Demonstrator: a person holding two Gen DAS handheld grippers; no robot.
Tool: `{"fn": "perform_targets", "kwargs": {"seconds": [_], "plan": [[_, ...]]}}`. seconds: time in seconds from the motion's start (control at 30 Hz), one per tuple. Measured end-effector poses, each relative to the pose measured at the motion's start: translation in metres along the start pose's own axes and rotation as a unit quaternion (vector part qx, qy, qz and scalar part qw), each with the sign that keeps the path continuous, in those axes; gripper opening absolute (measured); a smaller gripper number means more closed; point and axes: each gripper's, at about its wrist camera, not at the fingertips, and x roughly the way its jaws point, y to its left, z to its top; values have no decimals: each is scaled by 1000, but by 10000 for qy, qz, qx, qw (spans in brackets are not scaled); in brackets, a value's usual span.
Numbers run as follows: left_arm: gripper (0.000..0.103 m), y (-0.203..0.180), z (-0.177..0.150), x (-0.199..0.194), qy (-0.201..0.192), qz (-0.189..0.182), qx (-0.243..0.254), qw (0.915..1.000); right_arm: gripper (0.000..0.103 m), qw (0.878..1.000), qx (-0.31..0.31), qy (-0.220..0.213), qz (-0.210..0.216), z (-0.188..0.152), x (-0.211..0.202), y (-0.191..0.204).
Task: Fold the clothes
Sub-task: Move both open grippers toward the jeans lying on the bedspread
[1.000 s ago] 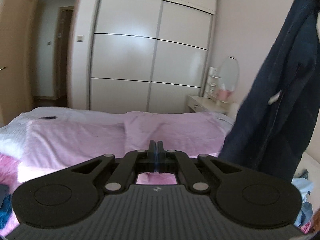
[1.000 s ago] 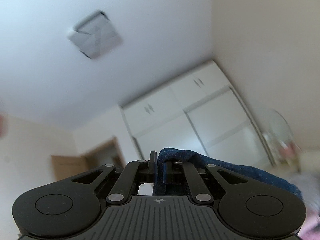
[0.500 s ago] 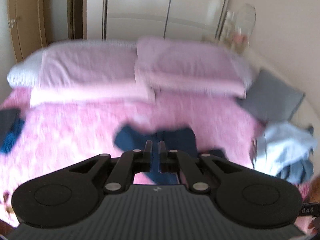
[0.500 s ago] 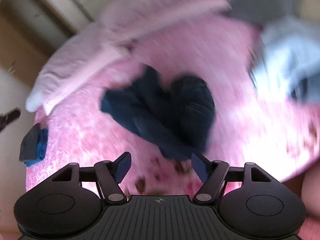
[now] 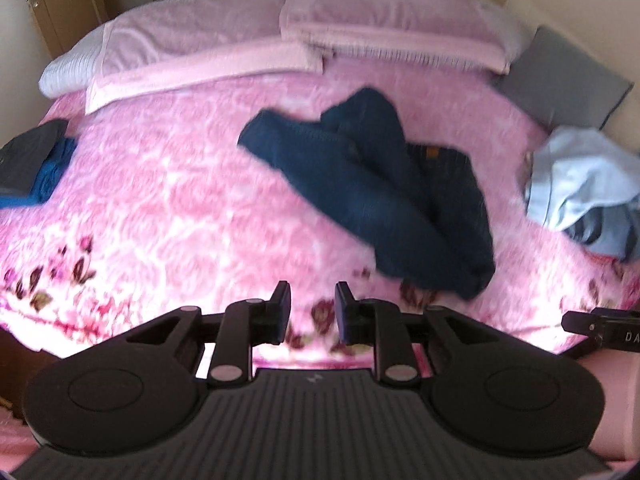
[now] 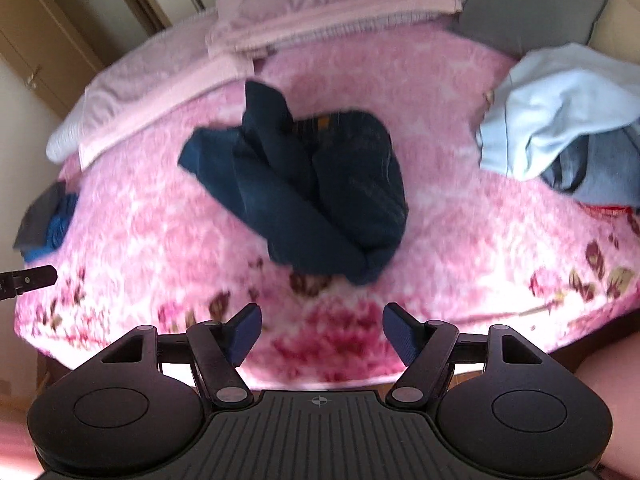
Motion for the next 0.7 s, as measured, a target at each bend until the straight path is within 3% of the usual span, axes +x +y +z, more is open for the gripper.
{"fn": "perform_targets", "kwargs": {"seconds": [0.37,0.7], "plan": [[27,-12,-8,-3,-13,141,160,9998,71,9998,-170,112,-57,-9,5,2],[27,12,19,20,-26,-13,145,9999,71,9996,-132,146,-220,13,24,16]]}}
